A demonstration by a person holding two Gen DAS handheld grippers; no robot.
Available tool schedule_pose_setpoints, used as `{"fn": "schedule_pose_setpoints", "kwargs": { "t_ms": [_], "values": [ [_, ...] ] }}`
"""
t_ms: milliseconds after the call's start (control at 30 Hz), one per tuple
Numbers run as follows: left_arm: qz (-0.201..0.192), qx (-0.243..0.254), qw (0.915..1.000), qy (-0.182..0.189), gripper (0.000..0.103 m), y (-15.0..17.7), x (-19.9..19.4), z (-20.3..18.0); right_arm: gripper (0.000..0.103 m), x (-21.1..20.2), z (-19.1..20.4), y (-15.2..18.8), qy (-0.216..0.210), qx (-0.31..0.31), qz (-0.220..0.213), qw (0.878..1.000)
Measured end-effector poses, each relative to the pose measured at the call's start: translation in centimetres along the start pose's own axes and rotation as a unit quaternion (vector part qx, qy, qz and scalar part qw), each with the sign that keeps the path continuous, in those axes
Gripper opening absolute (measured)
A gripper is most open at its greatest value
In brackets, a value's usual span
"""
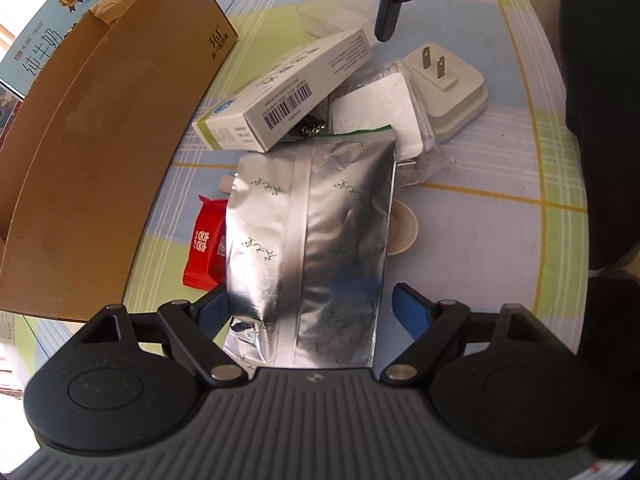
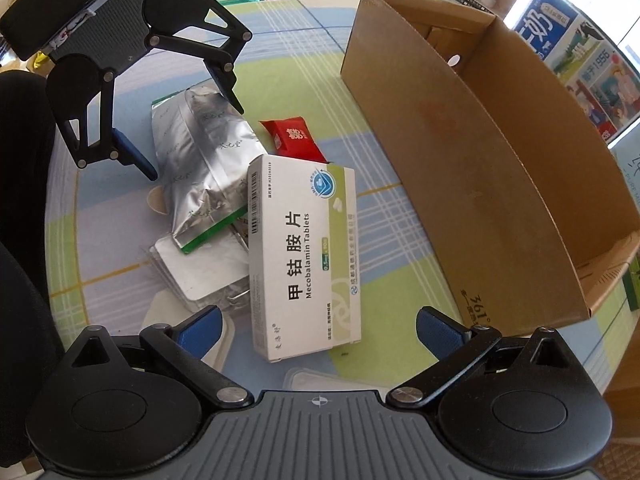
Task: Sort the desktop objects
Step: 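Grasp the silver foil bag with the left tool while the right tool grasps the Mecobalamin box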
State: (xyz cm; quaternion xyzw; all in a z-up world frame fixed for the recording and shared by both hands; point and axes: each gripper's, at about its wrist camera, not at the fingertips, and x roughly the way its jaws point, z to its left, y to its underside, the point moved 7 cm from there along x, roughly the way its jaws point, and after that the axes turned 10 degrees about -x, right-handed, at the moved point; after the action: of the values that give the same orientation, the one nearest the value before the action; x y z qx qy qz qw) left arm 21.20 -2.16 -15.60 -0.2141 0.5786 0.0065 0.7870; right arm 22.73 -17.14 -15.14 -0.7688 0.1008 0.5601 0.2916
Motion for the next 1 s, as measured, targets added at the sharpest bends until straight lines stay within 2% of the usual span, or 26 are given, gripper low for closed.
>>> {"fn": "schedule_pose_setpoints", "kwargs": {
  "t_ms": [167,433,600,733,767,833,1000],
  "values": [
    [0.005,-0.001,1.0,0.008,0.076,-0.2,0.6,0.5,0.101,0.5,-0.3,-0.1,-0.003,-0.003,0.003,1.0],
    [0.013,-0.006,0.9996,0.025,0.071,-0.6,1.3,1.0,0.101,1.4,-0.8,-0.3,-0.013,-0.005,0.004,1.0],
    [0.018,-0.014,0.9988,0.043,0.056,-0.7,1.2,0.7,0.1,2.3,-1.3,-0.8,-0.033,-0.016,0.004,0.999],
    [0.016,-0.013,0.9986,0.048,0.054,-0.5,1.0,0.9,0.1,2.7,-1.4,-1.3,-0.052,-0.02,-0.001,0.998],
    [0.015,-0.017,0.9985,0.05,0.053,-0.4,0.9,1.0,0.099,2.9,-1.5,-1.4,-0.056,-0.02,-0.001,0.998],
    [0.015,-0.02,0.9983,0.052,0.053,-0.2,0.7,1.3,0.091,3.2,-1.6,-1.6,-0.067,-0.016,-0.001,0.998],
    [0.019,-0.025,0.9984,0.047,0.053,0.5,0.8,1.8,0.087,4.5,-1.9,-1.9,-0.091,-0.004,0.002,0.996]
  ]
}}
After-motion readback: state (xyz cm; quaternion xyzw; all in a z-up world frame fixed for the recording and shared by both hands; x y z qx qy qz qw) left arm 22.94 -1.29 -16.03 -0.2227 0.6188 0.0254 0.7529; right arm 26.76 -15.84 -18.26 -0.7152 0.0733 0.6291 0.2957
